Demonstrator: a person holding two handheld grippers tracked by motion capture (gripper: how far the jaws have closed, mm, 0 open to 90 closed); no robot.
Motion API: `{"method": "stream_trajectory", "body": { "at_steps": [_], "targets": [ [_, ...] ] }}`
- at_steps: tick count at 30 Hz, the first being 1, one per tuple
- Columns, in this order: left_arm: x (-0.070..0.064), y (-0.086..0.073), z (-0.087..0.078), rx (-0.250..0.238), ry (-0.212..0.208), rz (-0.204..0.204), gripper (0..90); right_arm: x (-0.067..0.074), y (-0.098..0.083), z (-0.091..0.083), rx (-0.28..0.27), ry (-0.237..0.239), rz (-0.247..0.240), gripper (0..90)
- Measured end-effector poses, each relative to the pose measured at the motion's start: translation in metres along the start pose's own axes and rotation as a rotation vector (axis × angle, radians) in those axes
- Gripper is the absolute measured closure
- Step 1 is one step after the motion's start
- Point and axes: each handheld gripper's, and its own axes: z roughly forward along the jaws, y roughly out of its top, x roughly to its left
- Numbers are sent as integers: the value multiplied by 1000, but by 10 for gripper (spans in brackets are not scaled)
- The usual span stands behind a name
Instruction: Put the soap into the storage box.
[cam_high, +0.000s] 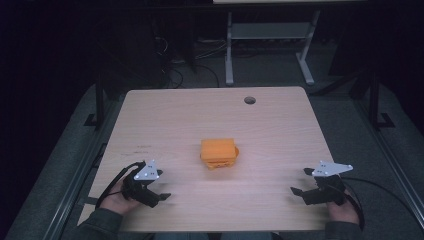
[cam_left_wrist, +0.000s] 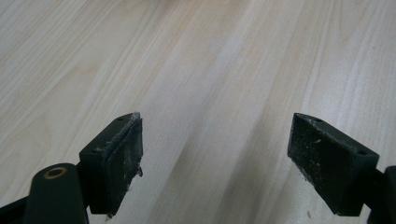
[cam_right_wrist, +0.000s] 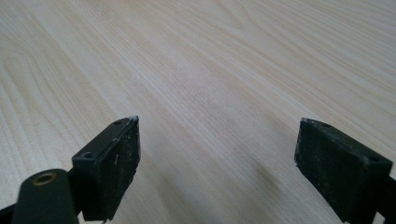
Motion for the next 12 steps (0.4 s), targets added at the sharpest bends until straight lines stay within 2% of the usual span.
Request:
{"method": "stream_trajectory", "body": {
  "at_steps": [3,12],
  "targets": [
    [0,-2,1,14,3,-1,175,-1,0,1,4,4,-6,137],
    [0,-5,1,5,23,-9,179,-1,2,-1,-10,12,-21,137]
  ]
}}
